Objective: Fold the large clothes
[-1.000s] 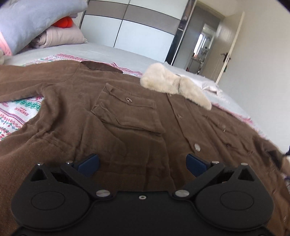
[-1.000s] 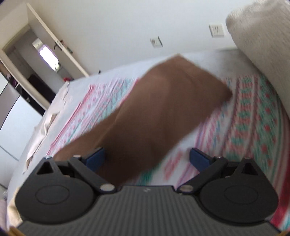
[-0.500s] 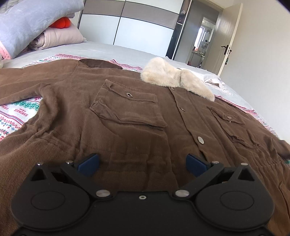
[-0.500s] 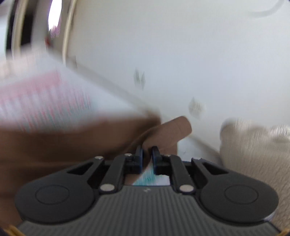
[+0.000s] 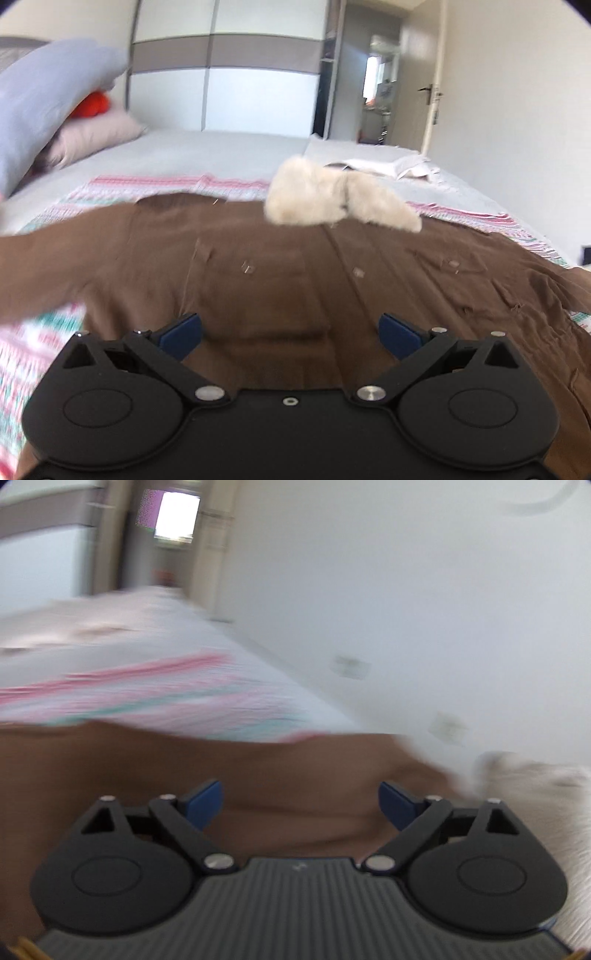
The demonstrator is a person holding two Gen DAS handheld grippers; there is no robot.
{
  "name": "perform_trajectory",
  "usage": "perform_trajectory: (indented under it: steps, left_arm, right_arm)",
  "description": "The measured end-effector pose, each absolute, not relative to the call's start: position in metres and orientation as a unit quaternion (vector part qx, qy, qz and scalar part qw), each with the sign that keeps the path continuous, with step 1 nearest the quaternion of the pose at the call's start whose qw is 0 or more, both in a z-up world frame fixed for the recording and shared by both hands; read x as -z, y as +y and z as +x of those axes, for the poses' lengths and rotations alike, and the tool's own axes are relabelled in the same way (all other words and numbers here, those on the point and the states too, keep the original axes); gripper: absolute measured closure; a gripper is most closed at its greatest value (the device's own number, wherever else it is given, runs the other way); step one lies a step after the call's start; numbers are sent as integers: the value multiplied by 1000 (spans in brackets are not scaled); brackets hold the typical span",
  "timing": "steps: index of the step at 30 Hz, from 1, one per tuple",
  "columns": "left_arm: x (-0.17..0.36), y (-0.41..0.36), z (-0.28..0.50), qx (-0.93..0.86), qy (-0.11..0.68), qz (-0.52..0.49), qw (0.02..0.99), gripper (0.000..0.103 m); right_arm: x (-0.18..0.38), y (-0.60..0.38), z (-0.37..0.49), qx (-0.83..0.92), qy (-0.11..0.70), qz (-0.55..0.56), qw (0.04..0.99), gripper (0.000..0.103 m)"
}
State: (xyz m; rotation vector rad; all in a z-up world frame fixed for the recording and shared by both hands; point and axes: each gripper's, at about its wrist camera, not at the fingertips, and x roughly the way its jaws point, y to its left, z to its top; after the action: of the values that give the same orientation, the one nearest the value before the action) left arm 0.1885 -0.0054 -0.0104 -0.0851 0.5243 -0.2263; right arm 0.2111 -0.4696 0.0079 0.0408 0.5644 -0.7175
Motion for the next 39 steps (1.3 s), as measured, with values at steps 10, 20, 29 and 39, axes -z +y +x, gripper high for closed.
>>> perform_trajectory:
  steps: [10,20,29,39]
  left_arm:
    - [59,6,194,136,320,-2,938,0]
    - [58,25,143,166,315,6,934,0]
    - [60,34,87,130,318,31,939,0]
    - [4,42,38,90,372,-31,923,0]
  right_arm:
    - [57,-318,172,54,362,12,931,4]
    - [52,-381,76,83,289,159,940,3]
    - [57,-377,14,124,323,135,928,2]
    - [11,-329,-14,148,410,69,897,1]
